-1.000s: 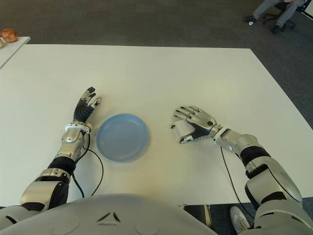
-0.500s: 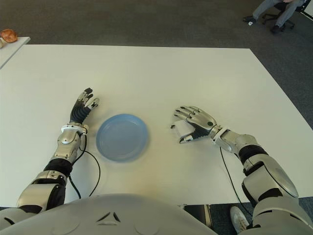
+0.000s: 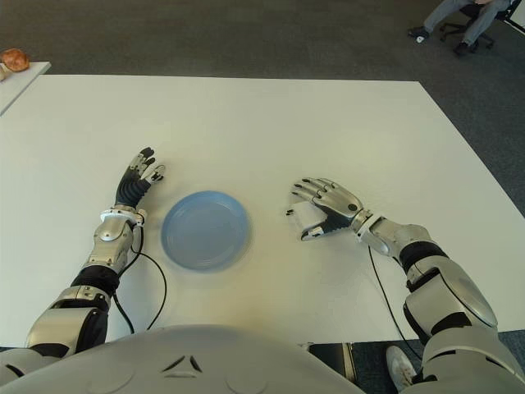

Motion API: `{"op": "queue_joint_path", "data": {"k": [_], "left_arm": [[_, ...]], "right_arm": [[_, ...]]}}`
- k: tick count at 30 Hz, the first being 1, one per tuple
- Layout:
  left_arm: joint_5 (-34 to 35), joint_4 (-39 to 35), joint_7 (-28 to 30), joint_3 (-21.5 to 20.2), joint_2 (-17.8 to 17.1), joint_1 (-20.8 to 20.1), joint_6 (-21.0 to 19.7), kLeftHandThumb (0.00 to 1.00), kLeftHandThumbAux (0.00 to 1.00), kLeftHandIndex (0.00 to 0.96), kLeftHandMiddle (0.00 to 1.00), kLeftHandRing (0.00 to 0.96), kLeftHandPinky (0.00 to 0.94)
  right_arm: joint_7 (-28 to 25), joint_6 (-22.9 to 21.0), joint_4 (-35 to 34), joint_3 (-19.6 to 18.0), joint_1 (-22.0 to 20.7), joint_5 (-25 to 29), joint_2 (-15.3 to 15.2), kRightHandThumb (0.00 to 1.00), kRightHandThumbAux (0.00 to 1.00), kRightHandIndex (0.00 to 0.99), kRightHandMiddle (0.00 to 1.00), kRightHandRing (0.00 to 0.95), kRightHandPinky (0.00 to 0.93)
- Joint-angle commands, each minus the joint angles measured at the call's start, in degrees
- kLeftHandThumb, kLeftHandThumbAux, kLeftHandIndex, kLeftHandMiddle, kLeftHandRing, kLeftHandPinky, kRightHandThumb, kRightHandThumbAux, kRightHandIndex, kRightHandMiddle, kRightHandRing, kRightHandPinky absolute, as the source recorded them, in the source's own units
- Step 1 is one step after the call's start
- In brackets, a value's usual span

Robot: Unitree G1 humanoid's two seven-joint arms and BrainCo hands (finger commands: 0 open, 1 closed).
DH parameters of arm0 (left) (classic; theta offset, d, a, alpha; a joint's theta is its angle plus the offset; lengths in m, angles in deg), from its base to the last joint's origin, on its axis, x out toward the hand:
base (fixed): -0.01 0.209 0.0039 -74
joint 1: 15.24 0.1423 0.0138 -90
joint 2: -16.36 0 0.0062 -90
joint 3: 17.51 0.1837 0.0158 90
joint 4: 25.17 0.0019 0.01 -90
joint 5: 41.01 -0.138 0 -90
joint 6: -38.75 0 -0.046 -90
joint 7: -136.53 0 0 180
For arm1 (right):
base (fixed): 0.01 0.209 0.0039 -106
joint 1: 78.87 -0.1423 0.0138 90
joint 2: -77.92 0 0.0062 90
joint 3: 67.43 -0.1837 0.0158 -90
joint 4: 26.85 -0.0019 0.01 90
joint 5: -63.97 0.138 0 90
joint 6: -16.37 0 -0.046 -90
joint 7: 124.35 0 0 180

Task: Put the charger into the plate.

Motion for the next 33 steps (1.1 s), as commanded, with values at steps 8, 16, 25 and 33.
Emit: {"op": "queue_joint_path", "data": {"k": [8,16,25,33], "left_arm": [[-0.5,3.9,0.5,0.5,0.3,4.4,-6.3,0.0,0.605,0.028,0.075,0.06,0.063],[-0.1,4.0,0.9,0.3,0.7,4.4,-5.7,0.0,0.619,0.03,0.071,0.06,0.058],[-0.5,3.6,0.4,0.7,1.1,4.3,-5.8,0.0,0.594,0.027,0.071,0.055,0.053],[-0.6,2.6,0.0,1.0,1.4,4.6,-6.5,0.0,0.592,0.029,0.073,0.058,0.055]], "right_arm": [[0.2,0.6,2.3,1.9,-0.5,-0.4,1.1,0.21,0.196,0.0,0.0,0.0,0.0],[0.7,0.8,3.2,3.0,-1.2,-0.6,0.8,0.217,0.199,0.0,0.0,0.0,0.0],[-1.1,2.3,3.8,3.3,-1.9,0.0,0.3,0.218,0.23,0.058,0.076,0.072,0.126],[3.1,1.1,2.4,4.9,-2.5,-2.9,-0.5,0.297,0.381,0.432,0.591,0.567,0.621]]}}
